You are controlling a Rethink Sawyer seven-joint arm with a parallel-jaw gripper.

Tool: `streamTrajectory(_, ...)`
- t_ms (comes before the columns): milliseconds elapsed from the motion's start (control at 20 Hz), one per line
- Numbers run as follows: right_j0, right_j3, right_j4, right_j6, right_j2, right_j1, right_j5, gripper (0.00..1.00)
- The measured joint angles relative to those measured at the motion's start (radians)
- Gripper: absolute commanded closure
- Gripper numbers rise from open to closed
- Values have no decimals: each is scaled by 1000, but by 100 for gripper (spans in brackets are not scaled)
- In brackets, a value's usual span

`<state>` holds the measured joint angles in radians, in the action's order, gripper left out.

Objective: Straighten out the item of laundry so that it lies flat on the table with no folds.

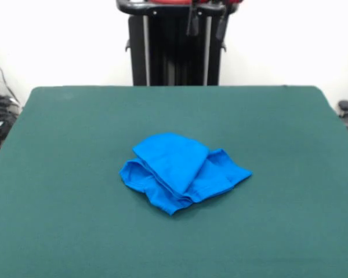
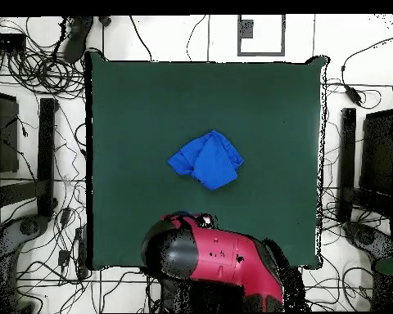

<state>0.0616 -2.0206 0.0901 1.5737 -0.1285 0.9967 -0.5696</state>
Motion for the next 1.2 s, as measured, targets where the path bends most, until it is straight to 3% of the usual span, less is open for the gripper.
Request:
streamTrajectory(650,46,47,-8,0,-17,-161,121,0)
streamTrajectory(1200,59,94,-74,0,-23,-227,125,0)
